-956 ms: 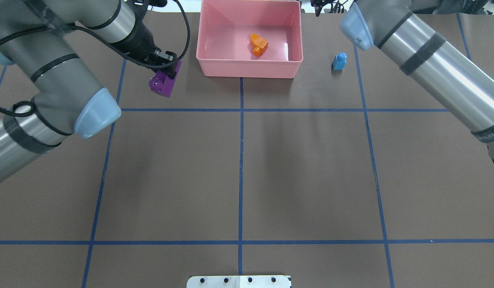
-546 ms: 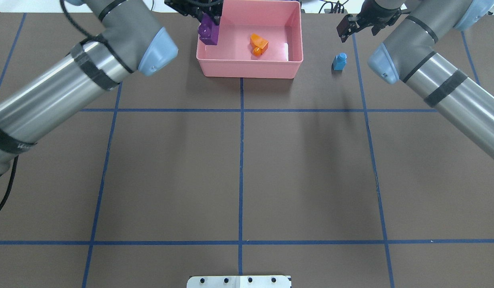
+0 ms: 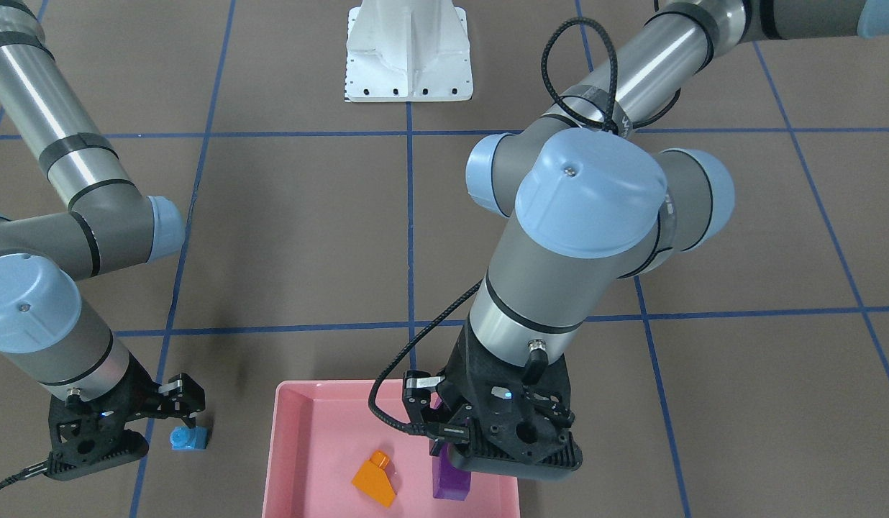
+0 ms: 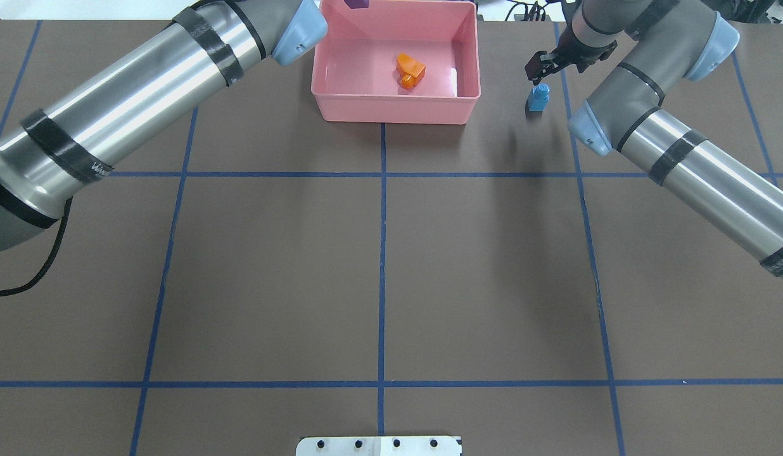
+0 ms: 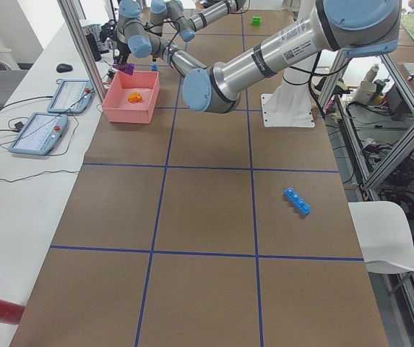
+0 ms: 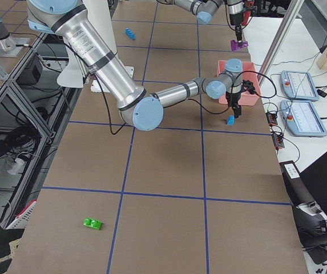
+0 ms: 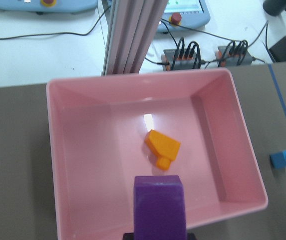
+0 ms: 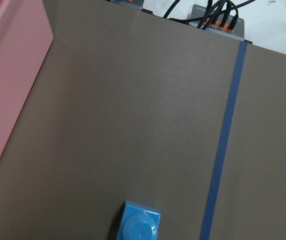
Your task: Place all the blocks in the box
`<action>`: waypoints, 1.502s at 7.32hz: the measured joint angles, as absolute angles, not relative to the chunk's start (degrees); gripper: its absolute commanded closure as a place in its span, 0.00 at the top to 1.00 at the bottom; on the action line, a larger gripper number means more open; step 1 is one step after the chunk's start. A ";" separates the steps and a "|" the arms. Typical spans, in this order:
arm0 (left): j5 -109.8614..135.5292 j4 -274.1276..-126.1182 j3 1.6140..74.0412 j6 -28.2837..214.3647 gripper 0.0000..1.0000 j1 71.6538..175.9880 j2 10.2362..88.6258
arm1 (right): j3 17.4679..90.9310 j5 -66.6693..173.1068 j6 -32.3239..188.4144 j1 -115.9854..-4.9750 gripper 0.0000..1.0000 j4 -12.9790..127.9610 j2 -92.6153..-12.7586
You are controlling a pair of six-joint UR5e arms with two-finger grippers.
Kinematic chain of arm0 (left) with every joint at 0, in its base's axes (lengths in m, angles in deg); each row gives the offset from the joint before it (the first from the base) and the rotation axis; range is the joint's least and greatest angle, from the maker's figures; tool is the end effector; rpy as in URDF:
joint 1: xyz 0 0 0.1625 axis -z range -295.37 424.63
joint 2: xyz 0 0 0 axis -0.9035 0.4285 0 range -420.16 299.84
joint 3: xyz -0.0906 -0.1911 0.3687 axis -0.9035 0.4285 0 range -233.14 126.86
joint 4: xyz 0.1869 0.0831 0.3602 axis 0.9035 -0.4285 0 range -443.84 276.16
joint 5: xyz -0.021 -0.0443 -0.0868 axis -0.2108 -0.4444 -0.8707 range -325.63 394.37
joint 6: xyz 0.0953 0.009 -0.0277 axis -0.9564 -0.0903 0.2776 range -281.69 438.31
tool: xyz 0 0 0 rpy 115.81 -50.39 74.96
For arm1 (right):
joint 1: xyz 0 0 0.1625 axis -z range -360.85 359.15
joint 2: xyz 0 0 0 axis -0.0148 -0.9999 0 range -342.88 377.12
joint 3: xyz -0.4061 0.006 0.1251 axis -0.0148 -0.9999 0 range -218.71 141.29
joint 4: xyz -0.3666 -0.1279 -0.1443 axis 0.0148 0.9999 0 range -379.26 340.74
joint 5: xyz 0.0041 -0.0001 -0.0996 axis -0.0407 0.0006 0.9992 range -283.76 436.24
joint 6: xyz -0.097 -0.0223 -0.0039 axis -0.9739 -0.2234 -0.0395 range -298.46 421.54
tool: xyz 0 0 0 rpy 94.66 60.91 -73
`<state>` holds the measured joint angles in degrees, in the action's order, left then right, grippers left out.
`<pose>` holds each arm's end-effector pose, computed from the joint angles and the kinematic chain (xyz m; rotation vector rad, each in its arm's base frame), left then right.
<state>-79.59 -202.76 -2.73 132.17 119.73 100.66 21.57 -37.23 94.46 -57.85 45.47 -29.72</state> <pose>0.4190 -0.7629 0.0576 0.4732 0.9918 -0.0775 -0.3609 -0.7279 0.3903 0.3445 -0.6928 -0.1398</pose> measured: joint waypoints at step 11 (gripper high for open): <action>-66.81 -213.28 -16.00 134.99 1.00 114.21 105.38 | 13.25 -34.93 98.76 -56.14 0.00 44.32 -24.63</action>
<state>-66.81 -213.28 -16.00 134.99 114.21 105.38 13.25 -34.93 98.76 -56.14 44.32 -24.63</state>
